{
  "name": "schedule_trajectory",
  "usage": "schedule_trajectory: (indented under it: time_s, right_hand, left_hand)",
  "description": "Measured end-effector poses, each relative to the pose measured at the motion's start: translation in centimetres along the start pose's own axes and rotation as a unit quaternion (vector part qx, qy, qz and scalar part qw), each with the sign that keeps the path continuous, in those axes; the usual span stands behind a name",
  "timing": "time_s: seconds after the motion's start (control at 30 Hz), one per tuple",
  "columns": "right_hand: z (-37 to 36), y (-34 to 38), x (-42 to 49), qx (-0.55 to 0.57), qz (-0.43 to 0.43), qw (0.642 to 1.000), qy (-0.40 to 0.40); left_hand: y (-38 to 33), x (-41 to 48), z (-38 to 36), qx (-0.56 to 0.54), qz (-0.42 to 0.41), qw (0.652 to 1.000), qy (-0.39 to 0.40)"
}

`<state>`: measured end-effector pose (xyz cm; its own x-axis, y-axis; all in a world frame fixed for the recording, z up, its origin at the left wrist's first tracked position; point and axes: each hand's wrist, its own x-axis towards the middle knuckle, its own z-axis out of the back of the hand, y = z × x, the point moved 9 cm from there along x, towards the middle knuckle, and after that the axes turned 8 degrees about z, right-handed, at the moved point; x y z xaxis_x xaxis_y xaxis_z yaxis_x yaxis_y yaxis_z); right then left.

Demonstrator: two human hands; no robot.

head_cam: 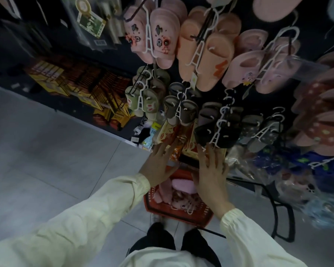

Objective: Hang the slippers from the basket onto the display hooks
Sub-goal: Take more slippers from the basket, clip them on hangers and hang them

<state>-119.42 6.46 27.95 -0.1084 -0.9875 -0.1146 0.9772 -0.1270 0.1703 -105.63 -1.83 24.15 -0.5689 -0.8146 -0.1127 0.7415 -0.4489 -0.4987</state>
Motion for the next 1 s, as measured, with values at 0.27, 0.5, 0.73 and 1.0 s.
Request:
schedule_trajectory:
  time_s: [0.27,0.5,0.73,1.0]
  right_hand:
    - [-3.5,-1.0,-0.4,-0.005,0.043,0.998,0.039]
    - [-9.1,-2.2,-0.8,0.030,0.062,0.994,0.090]
    - [-14.8,-2.9,-1.4,0.051,0.092,0.987,0.119]
    - [-22.3,-4.5,-0.8,0.052,0.096,0.986,0.124]
  left_hand:
    - [0.4,-1.4,-3.2,-0.025,0.111,0.993,0.020]
    - [1.7,-3.5,-7.6,-0.062,0.203,0.977,0.014]
    - [3.9,-6.3,-11.8,-0.101,0.283,0.954,-0.012]
    - [8.2,-6.0,-20.6,-0.108,0.307,0.945,0.033]
